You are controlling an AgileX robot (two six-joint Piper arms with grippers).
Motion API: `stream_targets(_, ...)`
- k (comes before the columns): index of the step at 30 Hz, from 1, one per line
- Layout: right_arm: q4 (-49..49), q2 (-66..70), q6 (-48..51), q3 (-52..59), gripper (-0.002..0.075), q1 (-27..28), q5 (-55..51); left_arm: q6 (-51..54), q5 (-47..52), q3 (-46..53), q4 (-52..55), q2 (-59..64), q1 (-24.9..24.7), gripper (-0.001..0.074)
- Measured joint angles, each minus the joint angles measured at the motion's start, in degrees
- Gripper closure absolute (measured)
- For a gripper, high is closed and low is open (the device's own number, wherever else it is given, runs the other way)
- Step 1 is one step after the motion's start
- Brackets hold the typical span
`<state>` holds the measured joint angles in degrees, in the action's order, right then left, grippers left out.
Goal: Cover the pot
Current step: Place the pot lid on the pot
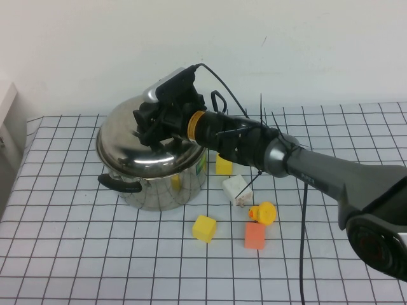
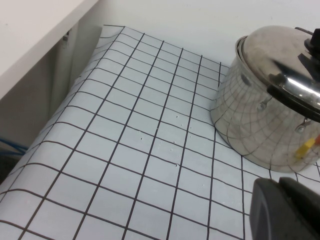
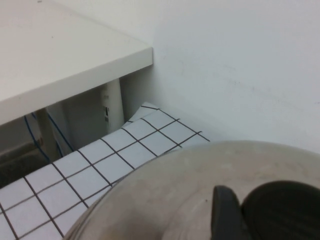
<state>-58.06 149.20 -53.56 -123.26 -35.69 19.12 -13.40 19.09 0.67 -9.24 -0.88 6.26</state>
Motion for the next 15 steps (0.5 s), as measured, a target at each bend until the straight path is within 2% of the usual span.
stream_targets(5,0.0,-0.01,-2.08,-0.16,0.019,0.0,0.39,0.0,0.0,0.0,0.0,0.0,0.0,0.0738)
stream_targets(7,0.0,-0.01,-2.2,-0.26,0.0155,0.0,1.58,0.0,0.0,0.0,0.0,0.0,0.0,0.0738)
stream_targets(12,-0.72,-2.08,-5.18,-0.15,0.0151,1.09,10.16,0.17,0.0,0.0,0.0,0.0,0.0,0.0738)
stream_targets(15,-3.98,-6.33,-11.87,-0.15,0.0235,2.75,17.61,0.17,0.0,0.0,0.0,0.0,0.0,0.0738)
